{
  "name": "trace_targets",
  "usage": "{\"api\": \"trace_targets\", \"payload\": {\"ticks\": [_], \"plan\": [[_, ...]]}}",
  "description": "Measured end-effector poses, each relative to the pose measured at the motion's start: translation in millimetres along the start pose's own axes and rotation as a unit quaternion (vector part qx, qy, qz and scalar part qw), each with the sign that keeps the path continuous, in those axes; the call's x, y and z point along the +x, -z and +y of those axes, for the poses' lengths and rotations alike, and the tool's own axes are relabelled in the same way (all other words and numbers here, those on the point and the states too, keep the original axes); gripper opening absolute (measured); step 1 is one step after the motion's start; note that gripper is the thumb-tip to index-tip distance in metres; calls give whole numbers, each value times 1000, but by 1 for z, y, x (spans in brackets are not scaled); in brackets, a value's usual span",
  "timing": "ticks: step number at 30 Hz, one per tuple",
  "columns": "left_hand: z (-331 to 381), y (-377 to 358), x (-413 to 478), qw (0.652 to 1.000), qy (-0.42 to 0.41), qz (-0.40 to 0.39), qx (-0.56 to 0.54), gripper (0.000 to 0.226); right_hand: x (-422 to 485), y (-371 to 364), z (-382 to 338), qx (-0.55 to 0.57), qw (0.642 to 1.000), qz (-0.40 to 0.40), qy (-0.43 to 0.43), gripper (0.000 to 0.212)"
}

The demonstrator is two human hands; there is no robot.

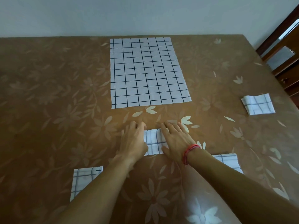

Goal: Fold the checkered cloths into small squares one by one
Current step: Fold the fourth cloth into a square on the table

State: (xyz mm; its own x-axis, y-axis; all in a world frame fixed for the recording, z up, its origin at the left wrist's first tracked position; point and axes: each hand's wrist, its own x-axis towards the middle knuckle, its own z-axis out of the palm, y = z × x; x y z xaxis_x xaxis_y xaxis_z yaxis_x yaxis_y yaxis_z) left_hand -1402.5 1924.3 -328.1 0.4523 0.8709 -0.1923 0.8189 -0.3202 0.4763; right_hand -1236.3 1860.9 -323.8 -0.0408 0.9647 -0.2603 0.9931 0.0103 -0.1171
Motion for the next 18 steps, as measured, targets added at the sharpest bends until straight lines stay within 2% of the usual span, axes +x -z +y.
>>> {"api": "trace_targets", "payload": {"ticks": [3, 5, 9, 12, 15, 18], "plan": [[7, 4, 0, 988, 34, 12, -148, 44, 2, 9, -3, 10, 1000, 0, 8, 82], [11, 9, -6, 977, 38, 33, -207, 45, 1, 19, -6, 16, 1000, 14, 15, 78], [15, 27, -25, 962, 26, 42, -269, 42, -4, 49, -17, 83, 994, 61, 23, 50], [19, 48, -42, 946, 29, 61, -318, 47, -11, 74, -29, 80, 996, 44, 16, 30], [28, 75, -63, 931, 30, 86, -353, 43, -22, 93, -40, 104, 993, 52, 6, 22], [33, 103, -86, 918, 32, 104, -382, 37, -42, 116, -53, 174, 981, 83, 11, 15]]}}
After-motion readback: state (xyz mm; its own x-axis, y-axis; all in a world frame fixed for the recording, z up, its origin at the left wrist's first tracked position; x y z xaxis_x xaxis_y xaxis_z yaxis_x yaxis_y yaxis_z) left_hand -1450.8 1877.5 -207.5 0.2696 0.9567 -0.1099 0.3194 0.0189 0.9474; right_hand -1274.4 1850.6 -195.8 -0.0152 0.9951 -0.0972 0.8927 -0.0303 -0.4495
